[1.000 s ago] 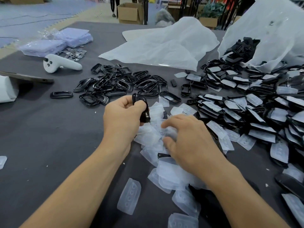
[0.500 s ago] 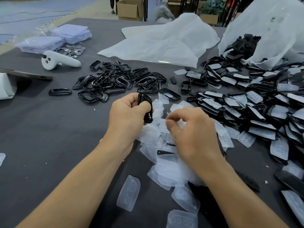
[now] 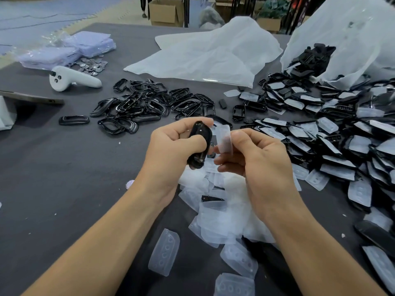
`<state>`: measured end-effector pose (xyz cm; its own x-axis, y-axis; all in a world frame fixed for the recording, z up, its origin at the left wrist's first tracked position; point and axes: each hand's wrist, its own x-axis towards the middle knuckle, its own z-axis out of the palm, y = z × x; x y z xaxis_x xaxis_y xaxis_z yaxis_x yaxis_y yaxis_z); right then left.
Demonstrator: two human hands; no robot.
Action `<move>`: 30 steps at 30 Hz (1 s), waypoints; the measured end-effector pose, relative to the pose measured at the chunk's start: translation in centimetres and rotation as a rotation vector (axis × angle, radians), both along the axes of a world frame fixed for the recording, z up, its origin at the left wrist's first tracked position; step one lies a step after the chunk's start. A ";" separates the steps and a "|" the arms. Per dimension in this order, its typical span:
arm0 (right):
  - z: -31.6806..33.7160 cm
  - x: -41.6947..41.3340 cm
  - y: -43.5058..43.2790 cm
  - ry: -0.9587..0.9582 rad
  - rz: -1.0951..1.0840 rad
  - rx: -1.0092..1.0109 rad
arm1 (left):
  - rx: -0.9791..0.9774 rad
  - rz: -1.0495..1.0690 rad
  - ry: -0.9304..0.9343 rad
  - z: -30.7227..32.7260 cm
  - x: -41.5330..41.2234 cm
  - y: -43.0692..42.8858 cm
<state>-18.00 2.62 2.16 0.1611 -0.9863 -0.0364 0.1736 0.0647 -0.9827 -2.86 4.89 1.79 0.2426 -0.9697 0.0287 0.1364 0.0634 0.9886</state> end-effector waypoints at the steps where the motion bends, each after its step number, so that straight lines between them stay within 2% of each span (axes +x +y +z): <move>1: 0.0 0.0 0.0 -0.013 0.017 0.012 | -0.005 -0.059 0.012 0.0 0.1 0.0; 5: -0.1 0.1 -0.1 -0.052 0.058 0.105 | -0.043 -0.242 -0.009 0.1 0.3 0.3; 9: -0.3 -0.1 -0.3 -0.074 0.051 0.139 | -0.053 -0.293 -0.044 0.4 0.3 0.4; 12: -0.3 -0.3 -0.3 -0.032 -0.050 0.083 | -0.021 -0.243 0.018 0.4 0.4 0.4; 15: -0.3 -0.8 -0.5 0.146 -0.155 -0.051 | -0.025 -0.257 0.133 0.6 0.8 0.5; 18: -0.4 -1.0 -0.5 0.213 -0.206 -0.139 | -0.037 -0.350 0.026 0.9 0.9 0.9; 21: -0.2 -0.9 -0.3 0.161 -0.224 -0.111 | -0.014 -0.353 -0.137 0.6 0.3 1.0; 25: 0.2 -0.7 -0.6 -0.198 -0.142 0.199 | 0.007 -0.229 -0.150 0.1 -0.5 0.7; 26: 0.3 -0.8 -0.7 -0.232 -0.105 0.224 | 0.019 -0.191 -0.165 0.0 -0.6 0.6; 30: 0.4 -0.9 -0.5 -0.138 -0.043 0.103 | 0.086 -0.116 -0.115 0.0 -0.5 0.5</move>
